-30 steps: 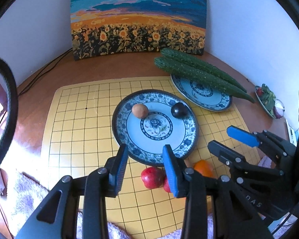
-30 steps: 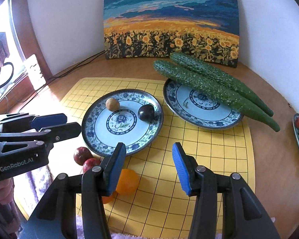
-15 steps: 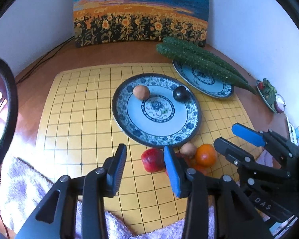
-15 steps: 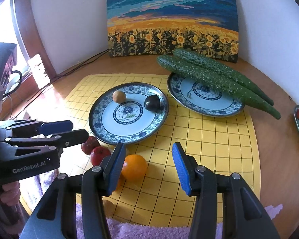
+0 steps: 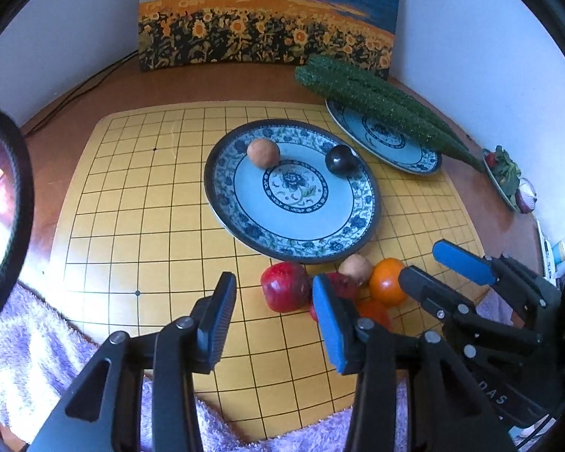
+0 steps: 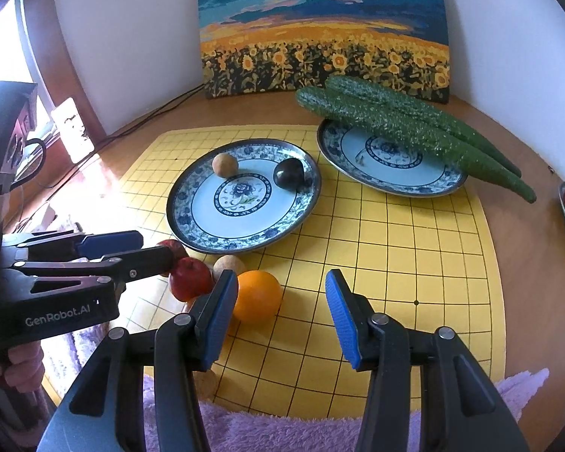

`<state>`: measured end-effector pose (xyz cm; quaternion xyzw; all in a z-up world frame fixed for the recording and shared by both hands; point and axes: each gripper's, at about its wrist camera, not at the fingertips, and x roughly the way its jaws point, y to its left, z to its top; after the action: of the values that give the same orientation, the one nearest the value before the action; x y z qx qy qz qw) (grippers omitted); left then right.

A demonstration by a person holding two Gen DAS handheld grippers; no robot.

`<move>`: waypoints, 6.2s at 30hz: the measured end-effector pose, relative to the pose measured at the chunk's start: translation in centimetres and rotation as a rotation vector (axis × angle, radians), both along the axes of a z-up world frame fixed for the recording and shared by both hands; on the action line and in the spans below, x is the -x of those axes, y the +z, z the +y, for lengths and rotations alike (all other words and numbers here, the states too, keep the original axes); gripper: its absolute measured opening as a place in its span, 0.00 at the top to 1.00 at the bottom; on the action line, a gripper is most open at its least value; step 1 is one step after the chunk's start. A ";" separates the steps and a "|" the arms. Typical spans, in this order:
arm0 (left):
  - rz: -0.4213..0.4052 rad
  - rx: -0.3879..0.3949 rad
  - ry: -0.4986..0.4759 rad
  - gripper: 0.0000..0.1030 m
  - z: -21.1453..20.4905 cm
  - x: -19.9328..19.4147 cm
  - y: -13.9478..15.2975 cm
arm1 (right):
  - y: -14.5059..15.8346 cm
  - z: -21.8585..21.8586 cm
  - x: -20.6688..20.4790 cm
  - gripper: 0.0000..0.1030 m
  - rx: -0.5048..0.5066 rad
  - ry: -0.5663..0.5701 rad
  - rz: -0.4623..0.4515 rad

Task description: Organize fruits

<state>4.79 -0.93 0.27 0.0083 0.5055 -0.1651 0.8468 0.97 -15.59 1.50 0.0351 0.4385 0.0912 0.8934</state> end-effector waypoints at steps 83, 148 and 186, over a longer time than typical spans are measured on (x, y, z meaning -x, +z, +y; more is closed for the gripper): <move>-0.094 0.070 0.021 0.72 1.2 0.4 1.8 | 0.7 0.1 0.1 0.68 -0.083 0.046 -0.018; -0.105 -0.018 0.015 0.72 -0.8 -5.5 0.1 | 0.4 0.6 -5.9 0.68 -0.065 0.044 -0.027; -0.093 -0.028 -0.003 0.67 -1.5 -5.3 0.5 | 0.3 0.1 -5.7 0.54 -0.071 0.035 -0.048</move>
<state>10.06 -2.42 0.73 0.0284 0.4677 -0.1588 0.8690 6.71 -15.46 1.77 0.0568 0.4140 0.1229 0.9001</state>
